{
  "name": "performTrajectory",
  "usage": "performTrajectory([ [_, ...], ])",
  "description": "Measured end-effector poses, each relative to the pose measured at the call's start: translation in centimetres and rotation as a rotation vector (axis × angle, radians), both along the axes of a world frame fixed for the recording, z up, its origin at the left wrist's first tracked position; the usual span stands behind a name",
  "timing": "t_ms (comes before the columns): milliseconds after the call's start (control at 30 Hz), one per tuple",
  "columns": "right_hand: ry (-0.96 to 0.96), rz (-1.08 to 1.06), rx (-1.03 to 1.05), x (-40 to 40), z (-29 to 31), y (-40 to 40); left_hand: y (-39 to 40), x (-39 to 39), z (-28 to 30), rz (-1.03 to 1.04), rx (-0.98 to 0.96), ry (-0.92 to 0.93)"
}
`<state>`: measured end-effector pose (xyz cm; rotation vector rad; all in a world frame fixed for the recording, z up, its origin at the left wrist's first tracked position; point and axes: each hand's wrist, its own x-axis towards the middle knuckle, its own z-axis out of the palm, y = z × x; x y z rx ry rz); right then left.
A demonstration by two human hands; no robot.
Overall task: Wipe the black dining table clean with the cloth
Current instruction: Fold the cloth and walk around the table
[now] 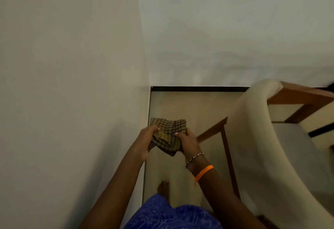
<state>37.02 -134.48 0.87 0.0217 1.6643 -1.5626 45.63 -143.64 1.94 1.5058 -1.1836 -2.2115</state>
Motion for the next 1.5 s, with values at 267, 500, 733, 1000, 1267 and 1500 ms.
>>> performTrajectory([
  [267, 0.01, -0.123, 0.009, -13.3, 0.0, -11.9, -12.4, -13.3, 0.4, -0.155, -0.063, 0.02],
  [500, -0.021, -0.215, -0.034, -27.8, -0.7, -21.2, -22.4, -27.7, 0.2, -0.288, -0.124, -0.067],
  [733, -0.096, -0.334, -0.105, -43.3, 1.4, -25.5, -28.7, -45.1, 1.8, -0.444, -0.217, -0.032],
  [1000, -0.157, -0.684, -0.071, -58.7, -1.8, -23.5, -27.7, -64.9, 0.0, -0.857, -0.21, -0.002],
  [1267, -0.062, -1.016, -0.03, -75.8, -0.2, -17.8, -22.1, -87.7, 0.8, -1.221, -0.137, 0.085],
  [1500, 0.039, -1.22, -0.052, -83.6, -0.6, -8.2, -12.4, -100.9, -0.1, -1.597, -0.156, 0.117],
])
